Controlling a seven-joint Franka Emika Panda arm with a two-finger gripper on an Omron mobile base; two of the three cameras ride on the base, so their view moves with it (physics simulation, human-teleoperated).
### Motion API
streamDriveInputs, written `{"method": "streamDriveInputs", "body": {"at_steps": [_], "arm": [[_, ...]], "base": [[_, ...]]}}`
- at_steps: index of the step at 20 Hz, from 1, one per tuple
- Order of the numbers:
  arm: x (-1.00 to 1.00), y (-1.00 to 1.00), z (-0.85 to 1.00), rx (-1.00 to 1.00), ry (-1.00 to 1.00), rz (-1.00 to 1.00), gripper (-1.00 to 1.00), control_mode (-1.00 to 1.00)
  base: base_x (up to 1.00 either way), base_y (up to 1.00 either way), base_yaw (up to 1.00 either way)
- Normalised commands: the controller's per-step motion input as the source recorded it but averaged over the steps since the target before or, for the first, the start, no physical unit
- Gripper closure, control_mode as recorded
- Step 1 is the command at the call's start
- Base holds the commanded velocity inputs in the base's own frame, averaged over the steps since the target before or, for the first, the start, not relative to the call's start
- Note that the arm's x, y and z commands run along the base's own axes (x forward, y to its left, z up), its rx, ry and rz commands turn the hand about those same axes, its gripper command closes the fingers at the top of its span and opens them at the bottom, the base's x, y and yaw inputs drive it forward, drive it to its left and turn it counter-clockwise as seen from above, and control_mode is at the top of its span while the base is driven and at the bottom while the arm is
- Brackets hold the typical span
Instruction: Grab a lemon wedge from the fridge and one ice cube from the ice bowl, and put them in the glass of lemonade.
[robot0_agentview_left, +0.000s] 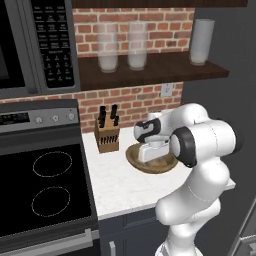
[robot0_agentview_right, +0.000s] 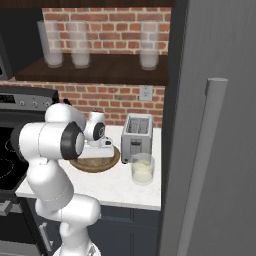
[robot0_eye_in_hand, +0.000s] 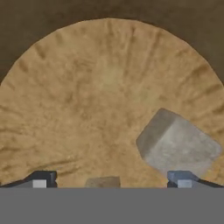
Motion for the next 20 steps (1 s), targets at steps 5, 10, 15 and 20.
{"method": "streamDriveInputs", "body": {"at_steps": [5,10,15,20], "arm": [[-0.21,0.0,0.02,0.03,-0.11,0.01,-1.0,-1.0],[-0.01,0.0,0.09,0.0,-0.06,0.01,-1.0,-1.0],[-0.01,0.0,0.0,0.0,0.0,0.02,-1.0,-1.0],[0.05,0.0,0.06,0.0,0.0,0.01,-1.0,-1.0]], "base": [[0.0,0.0,0.0],[0.0,0.0,0.0],[0.0,0.0,0.0],[0.0,0.0,0.0]]}}
